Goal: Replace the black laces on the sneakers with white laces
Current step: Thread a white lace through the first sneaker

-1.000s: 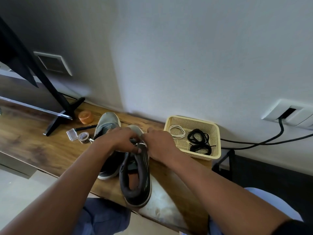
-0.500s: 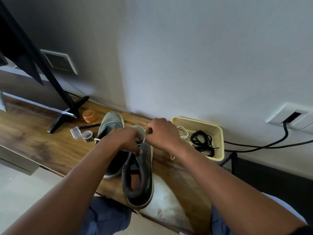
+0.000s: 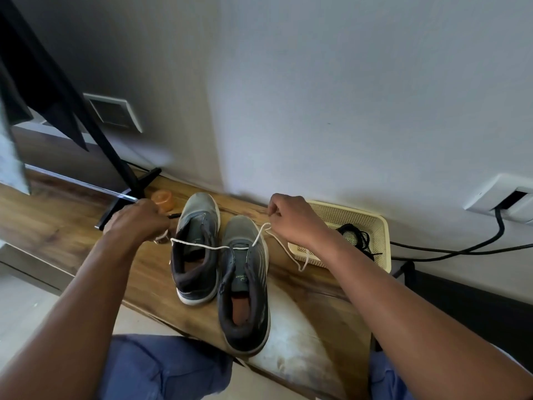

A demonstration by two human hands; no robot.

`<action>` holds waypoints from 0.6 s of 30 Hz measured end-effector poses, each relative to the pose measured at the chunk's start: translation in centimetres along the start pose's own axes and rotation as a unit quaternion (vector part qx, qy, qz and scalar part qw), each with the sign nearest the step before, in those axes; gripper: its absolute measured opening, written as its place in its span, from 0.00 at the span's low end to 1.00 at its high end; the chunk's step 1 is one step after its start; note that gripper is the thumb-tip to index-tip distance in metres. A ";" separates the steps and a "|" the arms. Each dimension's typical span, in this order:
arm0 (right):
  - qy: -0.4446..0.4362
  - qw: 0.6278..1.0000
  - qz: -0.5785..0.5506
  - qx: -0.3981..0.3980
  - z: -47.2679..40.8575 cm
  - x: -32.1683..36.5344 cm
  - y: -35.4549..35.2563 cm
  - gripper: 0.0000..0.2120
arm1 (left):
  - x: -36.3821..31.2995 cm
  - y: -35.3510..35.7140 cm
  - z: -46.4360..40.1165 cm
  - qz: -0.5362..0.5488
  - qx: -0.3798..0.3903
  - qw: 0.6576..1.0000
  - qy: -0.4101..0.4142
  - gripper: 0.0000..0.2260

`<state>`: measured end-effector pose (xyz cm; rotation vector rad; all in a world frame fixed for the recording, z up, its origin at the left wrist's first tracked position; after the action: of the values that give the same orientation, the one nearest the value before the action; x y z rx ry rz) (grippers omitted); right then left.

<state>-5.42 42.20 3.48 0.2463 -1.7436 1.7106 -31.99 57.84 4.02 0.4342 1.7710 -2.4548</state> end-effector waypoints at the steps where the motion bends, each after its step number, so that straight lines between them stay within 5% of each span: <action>1: -0.001 1.000 -0.024 0.000 -0.1 0.1 0.0 0.10 | 0.7 0.2 -0.2 0.037 0.019 0.999 -0.016 0.05; 9: 0.022 0.984 -0.173 -0.022 -0.6 0.8 0.5 0.16 | 1.3 4.0 -0.4 0.155 0.153 0.973 -0.074 0.15; 18: 0.062 0.955 -0.289 -0.024 -0.6 1.5 1.5 0.13 | 0.9 0.5 -0.3 0.167 -0.016 0.985 -0.038 0.02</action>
<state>-7.22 43.41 3.07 0.5543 -1.4326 1.2259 -32.65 58.06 3.18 0.5754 1.5586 -2.1790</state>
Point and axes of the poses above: each hand's wrist, its own z-axis away from the middle knuckle, its own y-axis out of the palm, x = y × z, the point moved 8 cm from there along -z, towards the middle knuckle, and after that the axes turned 1 degree about -z, right-handed, at the moved point
